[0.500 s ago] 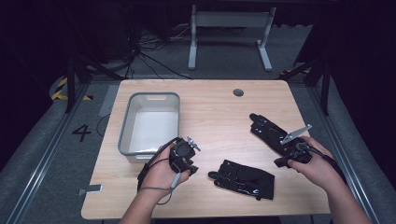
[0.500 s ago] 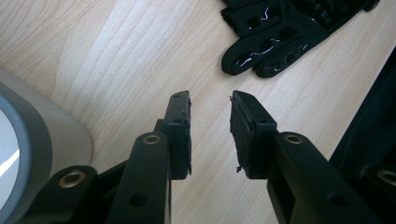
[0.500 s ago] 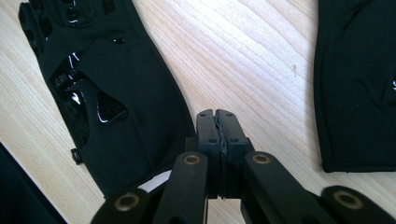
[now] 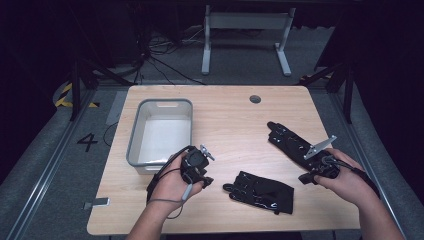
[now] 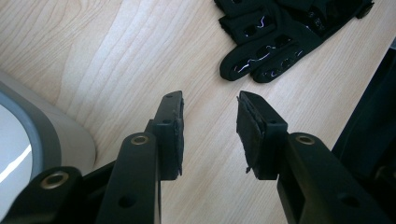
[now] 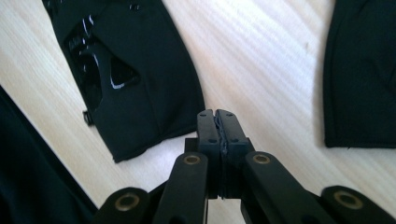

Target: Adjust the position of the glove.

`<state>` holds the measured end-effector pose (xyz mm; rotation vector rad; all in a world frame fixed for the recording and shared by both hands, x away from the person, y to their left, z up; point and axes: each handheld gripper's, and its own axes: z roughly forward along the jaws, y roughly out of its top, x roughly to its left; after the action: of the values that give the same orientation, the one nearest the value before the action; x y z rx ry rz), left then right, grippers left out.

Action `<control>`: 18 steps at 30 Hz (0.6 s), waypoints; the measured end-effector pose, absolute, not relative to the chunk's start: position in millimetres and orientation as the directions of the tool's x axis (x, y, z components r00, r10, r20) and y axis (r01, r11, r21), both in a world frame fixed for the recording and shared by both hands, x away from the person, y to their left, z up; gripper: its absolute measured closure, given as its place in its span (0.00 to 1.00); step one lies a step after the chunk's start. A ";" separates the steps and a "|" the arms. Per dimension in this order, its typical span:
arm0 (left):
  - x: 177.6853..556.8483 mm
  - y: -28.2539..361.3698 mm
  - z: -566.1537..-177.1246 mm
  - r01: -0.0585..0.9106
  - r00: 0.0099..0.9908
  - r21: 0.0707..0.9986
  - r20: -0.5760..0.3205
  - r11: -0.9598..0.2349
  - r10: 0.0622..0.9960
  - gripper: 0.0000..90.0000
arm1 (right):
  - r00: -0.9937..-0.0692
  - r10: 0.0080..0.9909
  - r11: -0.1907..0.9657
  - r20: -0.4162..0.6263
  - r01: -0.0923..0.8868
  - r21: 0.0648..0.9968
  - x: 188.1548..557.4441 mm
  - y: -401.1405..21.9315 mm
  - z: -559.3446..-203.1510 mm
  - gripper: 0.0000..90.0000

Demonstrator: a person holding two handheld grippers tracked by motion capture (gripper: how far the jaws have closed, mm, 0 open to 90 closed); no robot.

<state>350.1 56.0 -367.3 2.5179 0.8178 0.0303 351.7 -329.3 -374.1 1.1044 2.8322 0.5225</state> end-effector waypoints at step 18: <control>353.6 46.4 -368.2 0.530 0.835 0.440 -0.127 -0.724 0.535 0.68 | -0.775 0.624 0.757 0.095 0.631 0.169 350.8 -320.6 -404.8 1.00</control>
<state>353.6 46.4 -368.2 2.5472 0.7867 0.0127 350.8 -320.6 -404.8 1.0629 2.9753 0.3054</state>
